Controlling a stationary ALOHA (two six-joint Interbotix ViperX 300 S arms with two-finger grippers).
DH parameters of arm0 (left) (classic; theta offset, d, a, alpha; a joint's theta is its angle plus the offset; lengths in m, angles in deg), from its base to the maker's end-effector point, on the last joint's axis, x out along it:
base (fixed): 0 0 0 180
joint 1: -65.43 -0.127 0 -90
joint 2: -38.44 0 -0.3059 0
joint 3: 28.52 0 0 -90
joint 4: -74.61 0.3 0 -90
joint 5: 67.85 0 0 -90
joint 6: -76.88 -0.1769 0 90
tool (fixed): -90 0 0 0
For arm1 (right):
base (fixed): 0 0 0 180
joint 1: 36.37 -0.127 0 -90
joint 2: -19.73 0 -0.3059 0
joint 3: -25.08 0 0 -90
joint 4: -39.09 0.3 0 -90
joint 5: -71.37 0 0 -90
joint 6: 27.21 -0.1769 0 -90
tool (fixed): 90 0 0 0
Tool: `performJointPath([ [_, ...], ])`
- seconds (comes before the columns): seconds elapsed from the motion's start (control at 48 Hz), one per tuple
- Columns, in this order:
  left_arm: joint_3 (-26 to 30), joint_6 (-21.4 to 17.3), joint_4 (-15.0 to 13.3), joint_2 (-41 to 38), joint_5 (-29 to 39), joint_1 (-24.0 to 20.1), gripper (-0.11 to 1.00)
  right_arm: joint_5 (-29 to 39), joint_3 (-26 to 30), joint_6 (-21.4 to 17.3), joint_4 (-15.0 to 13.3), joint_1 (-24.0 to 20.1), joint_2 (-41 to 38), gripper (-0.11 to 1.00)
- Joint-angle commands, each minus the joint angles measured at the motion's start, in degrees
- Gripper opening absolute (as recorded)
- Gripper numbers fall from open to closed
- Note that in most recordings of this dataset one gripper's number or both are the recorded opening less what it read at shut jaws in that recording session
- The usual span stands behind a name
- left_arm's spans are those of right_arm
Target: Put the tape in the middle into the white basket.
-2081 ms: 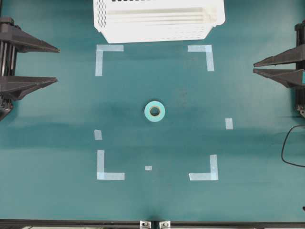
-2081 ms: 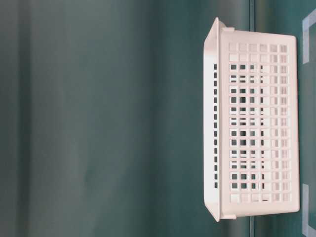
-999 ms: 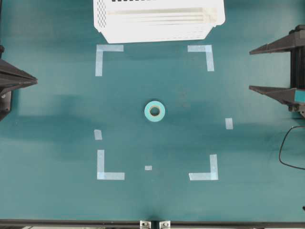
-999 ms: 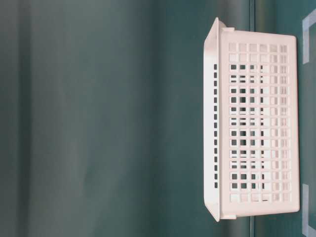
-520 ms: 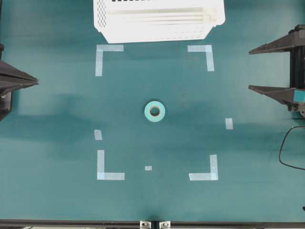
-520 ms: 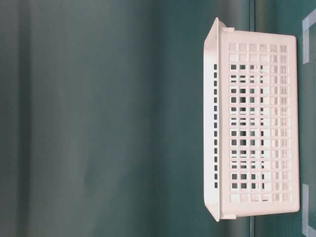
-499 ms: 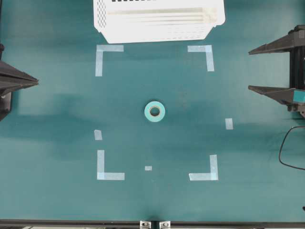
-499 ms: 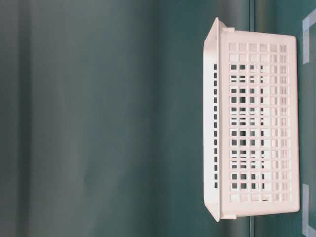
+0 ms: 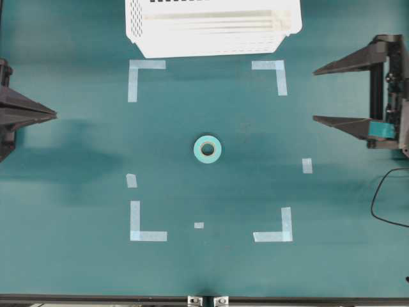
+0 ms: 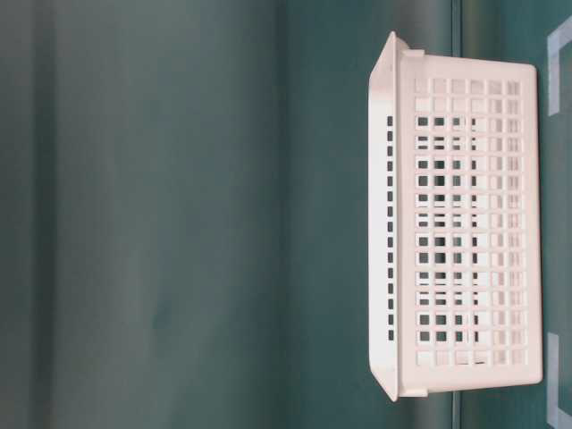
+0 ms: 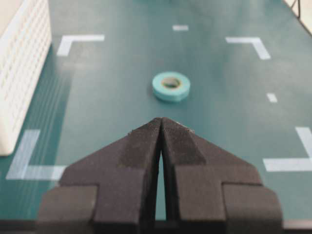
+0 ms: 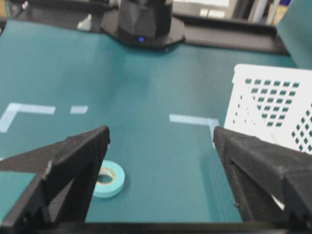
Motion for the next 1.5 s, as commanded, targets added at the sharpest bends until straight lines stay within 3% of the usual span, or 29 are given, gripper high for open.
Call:
performJointPath([
  [0.0,0.09,0.35,0.09,-0.53,-1.23,0.18,-0.11,-0.79,1.93,-0.44,0.35,0.09,-1.93,1.00],
  [0.187,-0.35,0.70,0.09,-0.62,-0.97,0.18,-0.11,-0.97,3.43,-3.60,0.00,0.09,-7.29,1.00],
  [0.728,-1.23,0.70,0.09,-0.79,-0.53,0.18,-0.11,-0.97,12.74,-4.04,0.00,-2.20,-27.51,1.00],
  [1.02,-1.41,0.79,0.09,-0.70,-0.53,0.18,-0.11,-0.62,16.08,-7.12,-0.09,-2.55,-33.57,1.00],
  [1.478,-1.49,0.70,0.09,-0.79,-0.70,0.18,-0.11,-0.88,18.46,-7.65,-0.09,-3.25,-40.17,1.00],
])
